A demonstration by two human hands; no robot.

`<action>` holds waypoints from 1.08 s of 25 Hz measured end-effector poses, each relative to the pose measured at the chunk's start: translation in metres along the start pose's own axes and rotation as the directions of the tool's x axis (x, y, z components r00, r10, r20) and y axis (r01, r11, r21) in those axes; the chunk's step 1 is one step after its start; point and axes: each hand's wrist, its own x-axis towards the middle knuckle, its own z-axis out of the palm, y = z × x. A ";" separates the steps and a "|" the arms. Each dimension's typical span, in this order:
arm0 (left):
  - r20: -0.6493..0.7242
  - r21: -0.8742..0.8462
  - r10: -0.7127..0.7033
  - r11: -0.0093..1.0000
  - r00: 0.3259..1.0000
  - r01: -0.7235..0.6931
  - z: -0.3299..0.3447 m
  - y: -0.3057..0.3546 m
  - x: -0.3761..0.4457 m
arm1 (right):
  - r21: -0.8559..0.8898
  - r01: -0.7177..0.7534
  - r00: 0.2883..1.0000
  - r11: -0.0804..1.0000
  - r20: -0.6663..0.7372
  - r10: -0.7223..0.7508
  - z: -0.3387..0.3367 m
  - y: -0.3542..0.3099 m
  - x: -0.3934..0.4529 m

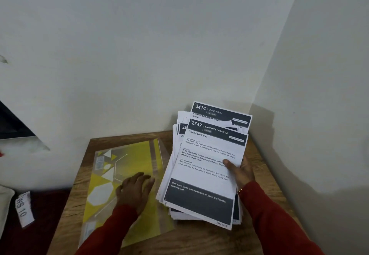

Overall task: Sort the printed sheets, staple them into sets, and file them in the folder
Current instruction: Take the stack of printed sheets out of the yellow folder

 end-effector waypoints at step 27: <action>-0.227 -0.886 0.074 0.397 0.971 -0.238 -0.028 0.179 0.027 | -0.130 0.248 0.968 0.960 -0.001 -0.251 0.010 -0.092 -0.007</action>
